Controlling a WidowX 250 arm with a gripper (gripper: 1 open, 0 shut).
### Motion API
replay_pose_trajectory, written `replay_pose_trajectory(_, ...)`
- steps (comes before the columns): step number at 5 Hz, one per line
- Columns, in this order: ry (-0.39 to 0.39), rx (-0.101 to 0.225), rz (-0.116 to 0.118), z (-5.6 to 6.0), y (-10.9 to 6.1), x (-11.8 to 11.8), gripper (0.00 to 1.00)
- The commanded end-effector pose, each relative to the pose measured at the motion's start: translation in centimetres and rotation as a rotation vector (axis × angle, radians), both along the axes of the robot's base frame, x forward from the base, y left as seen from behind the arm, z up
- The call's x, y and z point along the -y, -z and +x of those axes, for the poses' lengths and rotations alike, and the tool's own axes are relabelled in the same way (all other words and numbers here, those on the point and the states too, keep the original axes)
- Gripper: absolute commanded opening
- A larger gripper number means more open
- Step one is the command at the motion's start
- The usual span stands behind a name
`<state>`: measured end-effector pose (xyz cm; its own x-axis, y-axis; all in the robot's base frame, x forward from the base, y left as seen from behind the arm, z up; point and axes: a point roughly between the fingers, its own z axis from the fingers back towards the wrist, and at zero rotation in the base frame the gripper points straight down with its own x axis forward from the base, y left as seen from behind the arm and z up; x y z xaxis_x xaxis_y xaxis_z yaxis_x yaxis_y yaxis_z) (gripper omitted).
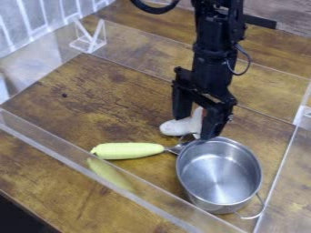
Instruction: Put the mushroom in the silver pot
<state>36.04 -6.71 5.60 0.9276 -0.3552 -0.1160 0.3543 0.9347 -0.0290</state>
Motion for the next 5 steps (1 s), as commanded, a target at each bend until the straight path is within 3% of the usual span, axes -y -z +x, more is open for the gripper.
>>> replay_pose_trajectory(1,-0.029,0.061,-0.009,1.3,-1.7,-0.8,1.00)
replay_pose_trajectory(5,-0.083,0.048,-0.026,2.5,-1.2,-2.3,1.00)
